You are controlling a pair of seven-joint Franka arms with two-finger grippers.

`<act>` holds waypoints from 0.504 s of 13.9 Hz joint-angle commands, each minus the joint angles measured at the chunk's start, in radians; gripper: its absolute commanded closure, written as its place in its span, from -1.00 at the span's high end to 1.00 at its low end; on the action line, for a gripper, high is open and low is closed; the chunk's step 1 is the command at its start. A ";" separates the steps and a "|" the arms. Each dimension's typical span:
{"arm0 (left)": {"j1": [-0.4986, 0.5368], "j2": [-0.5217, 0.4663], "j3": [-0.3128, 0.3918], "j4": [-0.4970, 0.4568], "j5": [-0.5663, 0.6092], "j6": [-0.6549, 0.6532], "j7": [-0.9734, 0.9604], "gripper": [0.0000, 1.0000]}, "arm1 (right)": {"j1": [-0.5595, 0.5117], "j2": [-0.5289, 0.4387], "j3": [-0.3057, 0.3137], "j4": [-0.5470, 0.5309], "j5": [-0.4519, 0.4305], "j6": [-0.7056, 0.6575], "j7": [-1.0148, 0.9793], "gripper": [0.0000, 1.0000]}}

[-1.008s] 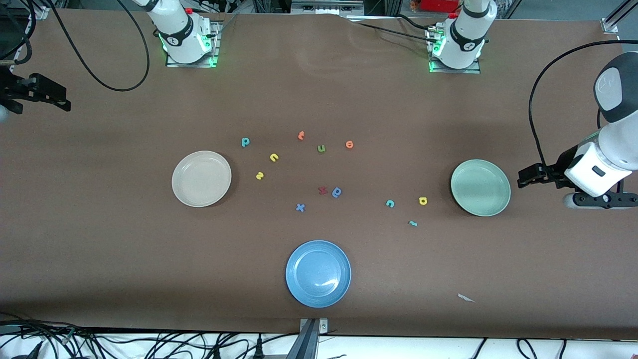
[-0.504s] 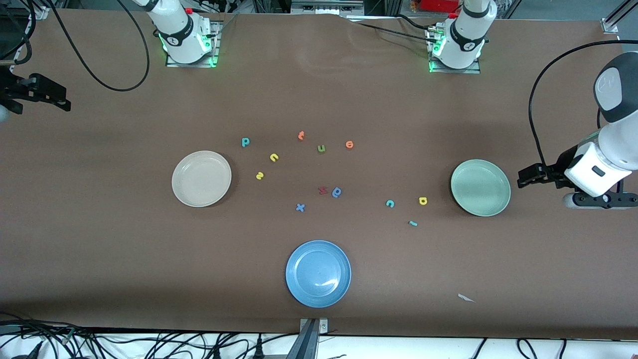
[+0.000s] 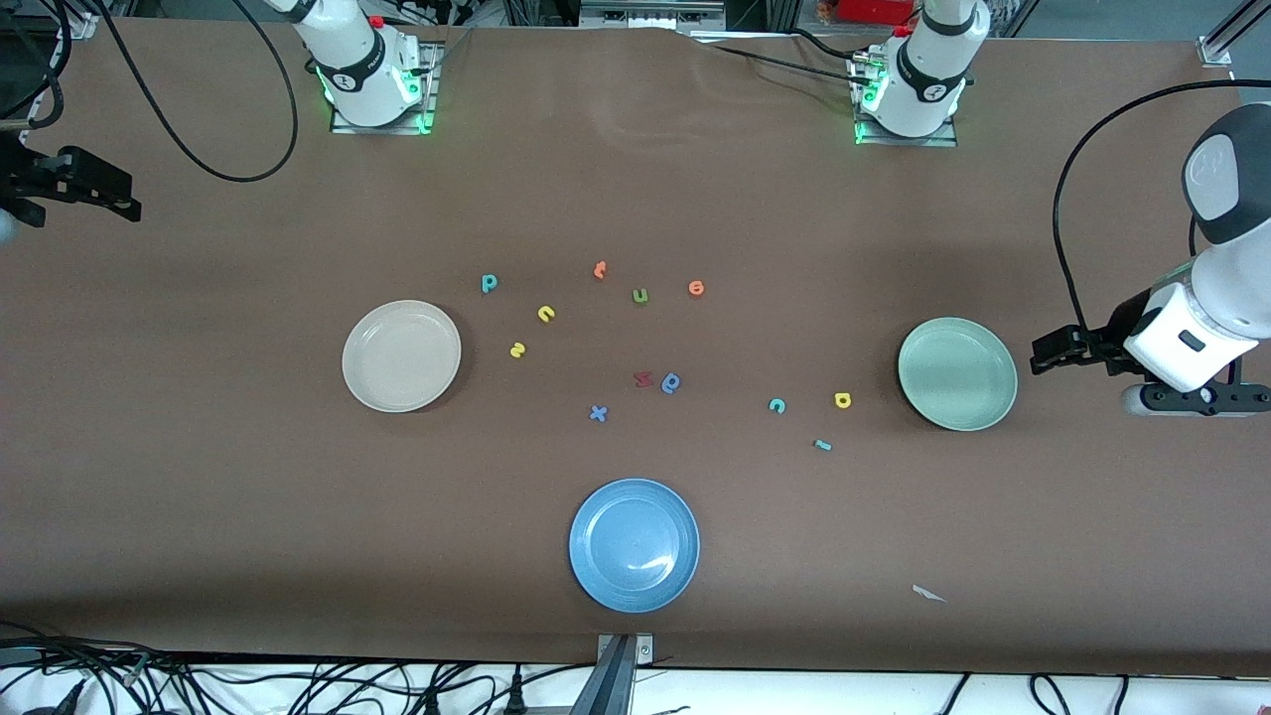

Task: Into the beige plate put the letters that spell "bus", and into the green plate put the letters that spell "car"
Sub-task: 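Move the left gripper down toward the yellow letter a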

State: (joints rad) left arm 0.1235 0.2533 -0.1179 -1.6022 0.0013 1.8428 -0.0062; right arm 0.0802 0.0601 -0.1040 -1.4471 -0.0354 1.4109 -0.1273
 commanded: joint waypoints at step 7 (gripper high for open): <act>-0.015 0.003 0.000 -0.015 -0.017 0.010 0.000 1.00 | -0.004 0.000 0.003 0.007 -0.006 -0.013 0.003 1.00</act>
State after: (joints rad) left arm 0.1218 0.2567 -0.1188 -1.6026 0.0013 1.8428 -0.0062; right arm 0.0802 0.0602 -0.1041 -1.4471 -0.0354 1.4108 -0.1273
